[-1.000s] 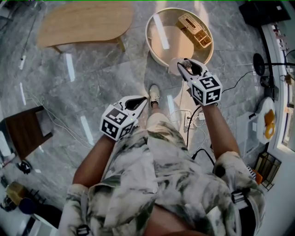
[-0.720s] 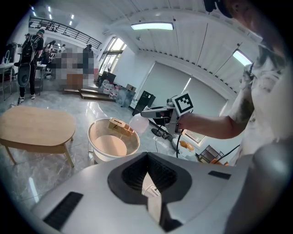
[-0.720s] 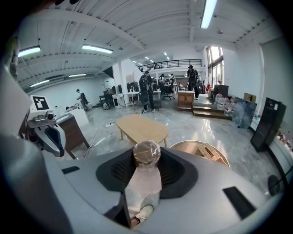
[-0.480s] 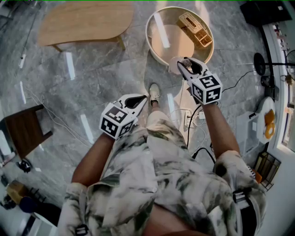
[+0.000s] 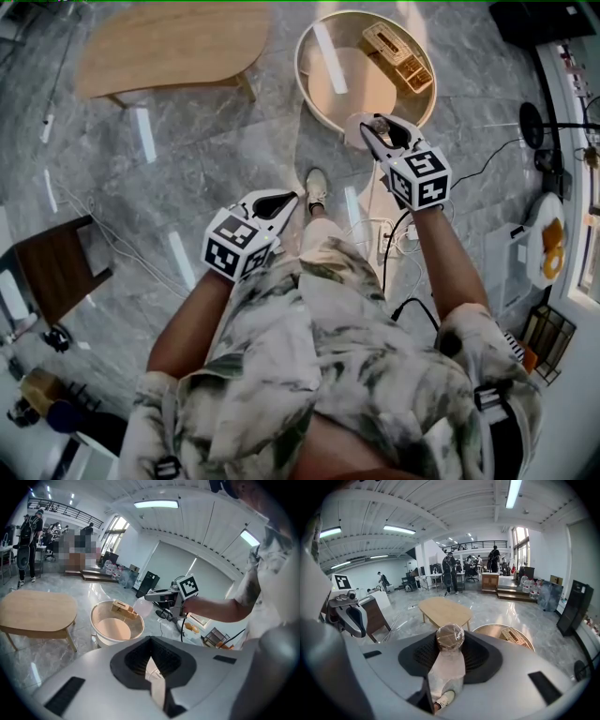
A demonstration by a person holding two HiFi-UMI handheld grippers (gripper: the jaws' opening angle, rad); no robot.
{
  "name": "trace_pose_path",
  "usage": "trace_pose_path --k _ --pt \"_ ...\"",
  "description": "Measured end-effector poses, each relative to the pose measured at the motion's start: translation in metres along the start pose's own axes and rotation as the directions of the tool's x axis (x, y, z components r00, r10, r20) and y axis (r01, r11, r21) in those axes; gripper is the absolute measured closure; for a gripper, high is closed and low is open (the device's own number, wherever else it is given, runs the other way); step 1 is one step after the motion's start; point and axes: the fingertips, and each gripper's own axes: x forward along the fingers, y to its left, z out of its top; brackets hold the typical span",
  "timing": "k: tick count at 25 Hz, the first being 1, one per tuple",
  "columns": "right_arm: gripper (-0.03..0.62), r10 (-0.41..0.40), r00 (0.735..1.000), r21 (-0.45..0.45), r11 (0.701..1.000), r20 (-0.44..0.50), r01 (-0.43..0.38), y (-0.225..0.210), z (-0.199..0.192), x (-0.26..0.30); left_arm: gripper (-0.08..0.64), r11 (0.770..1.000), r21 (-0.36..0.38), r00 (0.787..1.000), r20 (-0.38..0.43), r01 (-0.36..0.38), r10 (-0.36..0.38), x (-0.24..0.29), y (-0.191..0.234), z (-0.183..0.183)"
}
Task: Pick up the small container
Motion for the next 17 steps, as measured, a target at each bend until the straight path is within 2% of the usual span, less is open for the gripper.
trace_pose_path --k 17 --pt "0.439 -0.015 1.0 0.001 1.0 -0.013 0.015 -0.058 0.008 0.015 0.538 1.0 0.007 1.0 -0.01 0.012 -0.012 0.043 0.02 0.044"
